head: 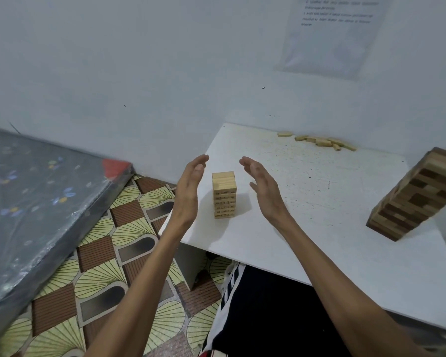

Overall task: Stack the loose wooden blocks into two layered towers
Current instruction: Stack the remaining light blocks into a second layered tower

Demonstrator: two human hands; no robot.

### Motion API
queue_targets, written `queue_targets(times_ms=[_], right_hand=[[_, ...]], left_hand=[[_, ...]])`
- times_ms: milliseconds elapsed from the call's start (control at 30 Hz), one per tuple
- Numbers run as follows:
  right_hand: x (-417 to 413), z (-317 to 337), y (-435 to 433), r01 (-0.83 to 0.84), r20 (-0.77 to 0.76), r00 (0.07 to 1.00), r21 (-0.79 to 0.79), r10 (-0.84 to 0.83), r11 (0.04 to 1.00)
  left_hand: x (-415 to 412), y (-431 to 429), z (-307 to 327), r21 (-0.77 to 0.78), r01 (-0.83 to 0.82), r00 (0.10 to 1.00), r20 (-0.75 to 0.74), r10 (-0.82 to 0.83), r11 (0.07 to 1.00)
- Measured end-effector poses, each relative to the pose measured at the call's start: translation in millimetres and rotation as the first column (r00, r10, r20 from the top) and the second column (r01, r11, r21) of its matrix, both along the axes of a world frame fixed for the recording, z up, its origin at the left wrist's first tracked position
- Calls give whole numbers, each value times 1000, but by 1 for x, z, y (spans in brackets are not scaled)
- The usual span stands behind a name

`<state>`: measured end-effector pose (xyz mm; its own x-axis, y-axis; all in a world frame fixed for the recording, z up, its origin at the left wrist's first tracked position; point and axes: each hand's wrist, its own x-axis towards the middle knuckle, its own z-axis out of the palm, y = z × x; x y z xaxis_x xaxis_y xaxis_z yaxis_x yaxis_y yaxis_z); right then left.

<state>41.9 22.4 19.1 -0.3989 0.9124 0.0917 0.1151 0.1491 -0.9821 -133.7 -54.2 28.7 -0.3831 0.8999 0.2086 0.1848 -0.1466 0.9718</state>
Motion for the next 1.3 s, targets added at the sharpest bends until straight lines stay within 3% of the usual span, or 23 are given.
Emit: queue_targets(times_ms=[200,433,633,1067,1300], right_hand=[[24,22,15,112,90,988,164,-127,980],[67,53,29,182,272,921,333,-279,925],[109,63,44,133,440,824,461,-356,877],[145,71,113,107,721,579,397,-382,912],[142,37,182,110,827,470,292,-309,950]], left_hand=[[12,23,41,65,93,975,-206,-78,993],[60,61,67,-22,209,865,-462,-195,978],[100,88,72,-53,280,803,-534,-264,958],[141,177,57,-240,285,739,-561,-372,928],[151,260,27,-356,160,728,-588,-354,921]])
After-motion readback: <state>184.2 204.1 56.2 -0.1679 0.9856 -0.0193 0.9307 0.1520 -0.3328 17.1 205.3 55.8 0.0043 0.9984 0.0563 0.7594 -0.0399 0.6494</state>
